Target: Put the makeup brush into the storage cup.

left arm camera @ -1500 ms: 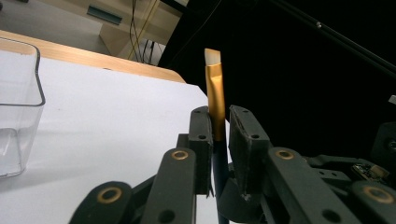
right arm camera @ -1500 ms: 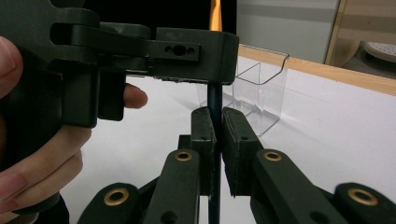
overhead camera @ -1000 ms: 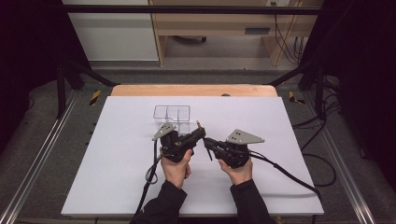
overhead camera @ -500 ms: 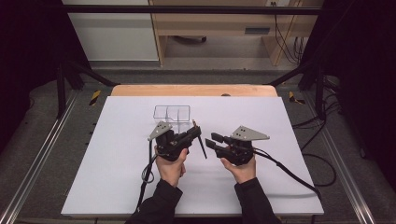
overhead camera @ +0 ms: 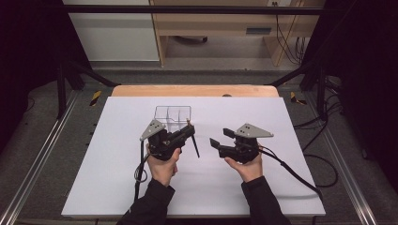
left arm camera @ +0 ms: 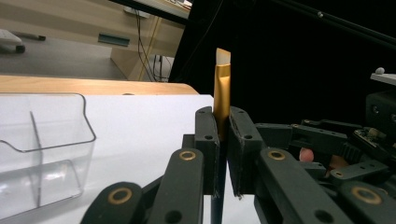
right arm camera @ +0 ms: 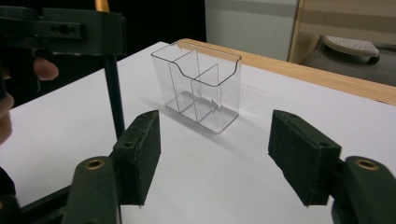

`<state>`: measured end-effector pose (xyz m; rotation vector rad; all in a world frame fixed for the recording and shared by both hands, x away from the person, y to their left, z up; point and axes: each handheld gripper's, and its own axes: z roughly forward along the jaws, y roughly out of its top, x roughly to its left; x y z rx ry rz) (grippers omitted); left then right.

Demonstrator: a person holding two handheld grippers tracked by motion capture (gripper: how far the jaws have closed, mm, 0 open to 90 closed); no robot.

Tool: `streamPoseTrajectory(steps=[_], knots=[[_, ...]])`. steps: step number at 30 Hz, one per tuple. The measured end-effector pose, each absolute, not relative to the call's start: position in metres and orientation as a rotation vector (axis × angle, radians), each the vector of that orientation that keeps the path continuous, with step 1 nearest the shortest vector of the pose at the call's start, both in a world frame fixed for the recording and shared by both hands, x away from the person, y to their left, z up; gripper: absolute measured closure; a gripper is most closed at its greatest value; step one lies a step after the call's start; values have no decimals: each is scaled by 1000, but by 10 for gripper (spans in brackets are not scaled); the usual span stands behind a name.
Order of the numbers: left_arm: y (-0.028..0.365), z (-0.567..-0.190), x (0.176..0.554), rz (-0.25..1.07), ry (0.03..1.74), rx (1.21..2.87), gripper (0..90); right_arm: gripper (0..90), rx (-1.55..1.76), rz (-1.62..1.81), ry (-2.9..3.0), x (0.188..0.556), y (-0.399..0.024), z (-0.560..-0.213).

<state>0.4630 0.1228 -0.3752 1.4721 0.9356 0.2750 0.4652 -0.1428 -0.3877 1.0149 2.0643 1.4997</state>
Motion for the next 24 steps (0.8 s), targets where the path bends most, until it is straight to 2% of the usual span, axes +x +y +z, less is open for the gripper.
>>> streamPoseTrajectory(steps=[18,24], knots=[[144,-360,465,330,916,1494,826,135,1102,1376,2046,463,-167,-396],[152,-353,465,367,910,1516,826,98,1132,1364,2034,461,-181,-401]])
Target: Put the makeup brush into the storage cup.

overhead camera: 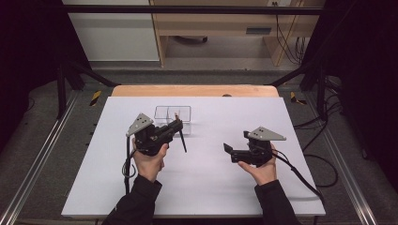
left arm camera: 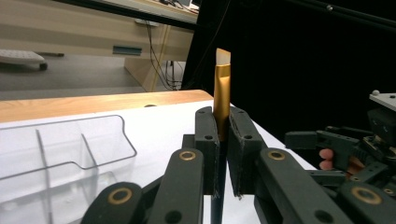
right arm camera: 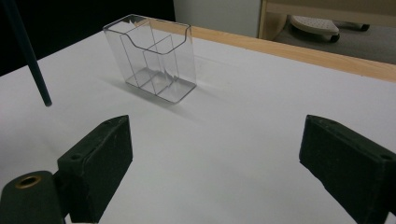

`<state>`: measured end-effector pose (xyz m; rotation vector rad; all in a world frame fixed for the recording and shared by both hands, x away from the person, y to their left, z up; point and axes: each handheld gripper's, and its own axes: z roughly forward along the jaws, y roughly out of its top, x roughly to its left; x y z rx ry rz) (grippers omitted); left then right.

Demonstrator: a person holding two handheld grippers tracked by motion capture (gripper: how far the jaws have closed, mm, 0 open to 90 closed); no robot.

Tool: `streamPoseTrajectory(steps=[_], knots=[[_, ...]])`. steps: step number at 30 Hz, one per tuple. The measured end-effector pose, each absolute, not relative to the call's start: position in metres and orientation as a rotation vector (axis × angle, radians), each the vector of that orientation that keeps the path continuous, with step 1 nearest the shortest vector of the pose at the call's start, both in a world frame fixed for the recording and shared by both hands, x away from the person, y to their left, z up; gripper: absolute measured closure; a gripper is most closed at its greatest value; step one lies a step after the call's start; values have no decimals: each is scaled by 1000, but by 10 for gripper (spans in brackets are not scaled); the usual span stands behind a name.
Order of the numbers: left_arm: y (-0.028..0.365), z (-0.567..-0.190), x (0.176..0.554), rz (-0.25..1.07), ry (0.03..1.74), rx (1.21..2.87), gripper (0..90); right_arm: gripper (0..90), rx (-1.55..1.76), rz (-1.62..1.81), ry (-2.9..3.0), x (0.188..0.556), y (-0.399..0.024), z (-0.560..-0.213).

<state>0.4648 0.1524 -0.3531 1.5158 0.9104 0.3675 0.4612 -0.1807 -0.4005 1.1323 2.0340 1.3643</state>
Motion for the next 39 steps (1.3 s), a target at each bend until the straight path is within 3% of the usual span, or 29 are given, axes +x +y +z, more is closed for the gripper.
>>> streamPoseTrajectory(steps=[39], knots=[[190,-322,501,541,968,1563,826,46,1261,1290,1984,447,-230,-428]])
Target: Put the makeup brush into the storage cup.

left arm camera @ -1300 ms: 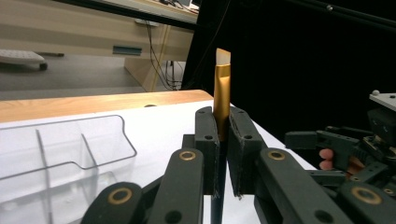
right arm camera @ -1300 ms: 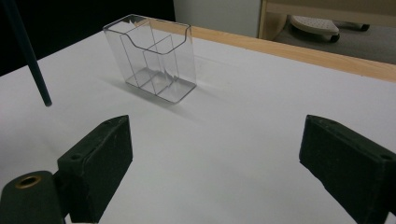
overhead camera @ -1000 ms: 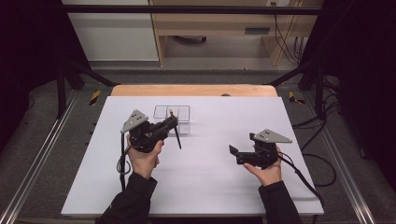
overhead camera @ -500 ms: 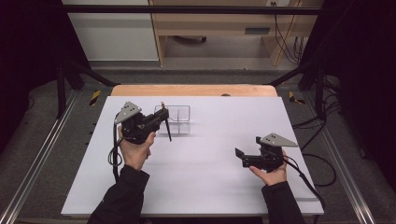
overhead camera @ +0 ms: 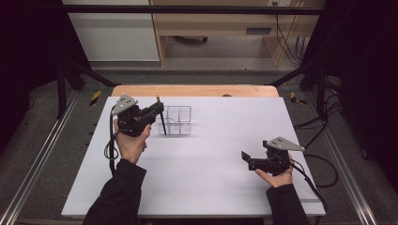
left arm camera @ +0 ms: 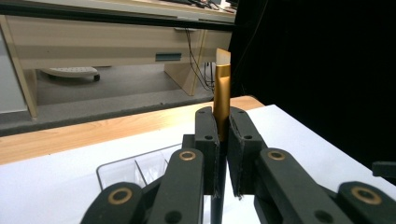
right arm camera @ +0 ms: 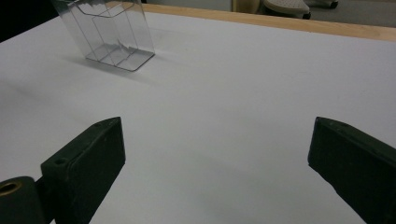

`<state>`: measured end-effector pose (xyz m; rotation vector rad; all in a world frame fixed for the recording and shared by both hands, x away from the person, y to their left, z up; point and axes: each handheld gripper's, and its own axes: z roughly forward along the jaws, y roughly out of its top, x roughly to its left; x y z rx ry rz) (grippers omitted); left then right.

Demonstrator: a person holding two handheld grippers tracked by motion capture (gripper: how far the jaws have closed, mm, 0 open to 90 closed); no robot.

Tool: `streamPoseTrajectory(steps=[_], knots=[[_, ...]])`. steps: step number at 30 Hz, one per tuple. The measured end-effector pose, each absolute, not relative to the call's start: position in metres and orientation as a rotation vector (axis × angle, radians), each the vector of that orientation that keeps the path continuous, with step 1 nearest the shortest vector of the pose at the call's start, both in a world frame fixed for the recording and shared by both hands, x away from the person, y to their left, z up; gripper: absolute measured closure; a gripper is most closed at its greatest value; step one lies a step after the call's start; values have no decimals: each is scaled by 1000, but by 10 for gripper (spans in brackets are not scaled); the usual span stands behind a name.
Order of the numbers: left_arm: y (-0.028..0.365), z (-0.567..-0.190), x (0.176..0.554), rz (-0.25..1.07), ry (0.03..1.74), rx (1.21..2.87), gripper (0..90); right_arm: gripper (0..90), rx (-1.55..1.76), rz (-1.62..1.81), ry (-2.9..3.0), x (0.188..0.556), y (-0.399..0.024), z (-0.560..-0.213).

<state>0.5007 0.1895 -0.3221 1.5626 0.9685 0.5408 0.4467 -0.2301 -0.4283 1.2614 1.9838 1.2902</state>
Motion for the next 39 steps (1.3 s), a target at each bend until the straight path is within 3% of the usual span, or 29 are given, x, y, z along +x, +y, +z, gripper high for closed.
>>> streamPoseTrajectory(steps=[39], knots=[[204,-315,561,651,1063,1536,827,41,1288,1268,1948,445,-238,-429]])
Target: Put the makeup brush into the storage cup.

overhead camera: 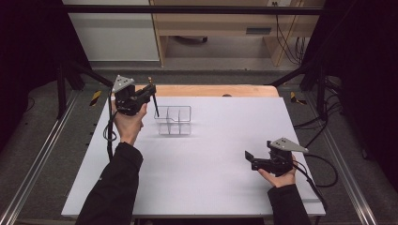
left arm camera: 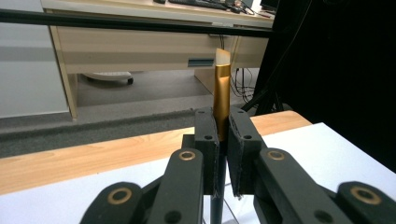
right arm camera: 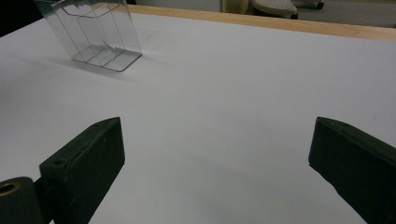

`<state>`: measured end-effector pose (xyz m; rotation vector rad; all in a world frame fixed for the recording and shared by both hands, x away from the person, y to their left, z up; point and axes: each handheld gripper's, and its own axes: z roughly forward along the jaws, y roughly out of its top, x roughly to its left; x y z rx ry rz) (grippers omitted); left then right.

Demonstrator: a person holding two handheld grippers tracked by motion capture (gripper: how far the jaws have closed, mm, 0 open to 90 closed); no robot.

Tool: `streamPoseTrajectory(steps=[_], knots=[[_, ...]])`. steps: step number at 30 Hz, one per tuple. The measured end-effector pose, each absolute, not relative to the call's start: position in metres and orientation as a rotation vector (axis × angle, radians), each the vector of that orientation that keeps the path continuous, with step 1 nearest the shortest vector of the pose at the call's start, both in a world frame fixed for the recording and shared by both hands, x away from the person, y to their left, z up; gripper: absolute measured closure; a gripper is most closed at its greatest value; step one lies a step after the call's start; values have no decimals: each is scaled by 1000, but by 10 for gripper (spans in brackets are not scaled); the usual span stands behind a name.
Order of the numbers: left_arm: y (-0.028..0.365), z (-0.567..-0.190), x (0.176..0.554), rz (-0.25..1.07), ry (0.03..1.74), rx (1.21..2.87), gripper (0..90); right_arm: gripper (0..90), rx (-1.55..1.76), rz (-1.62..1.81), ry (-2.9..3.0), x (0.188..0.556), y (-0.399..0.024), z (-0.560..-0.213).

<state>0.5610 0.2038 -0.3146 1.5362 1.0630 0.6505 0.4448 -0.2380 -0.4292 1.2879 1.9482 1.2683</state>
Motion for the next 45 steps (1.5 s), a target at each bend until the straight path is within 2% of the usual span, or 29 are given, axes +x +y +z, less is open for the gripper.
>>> streamPoseTrajectory(steps=[26,45], knots=[[193,-336,591,691,1090,1586,828,43,1279,1261,1967,446,-236,-432],[190,-358,594,673,1113,1617,828,45,1273,1259,1975,447,-235,-432]])
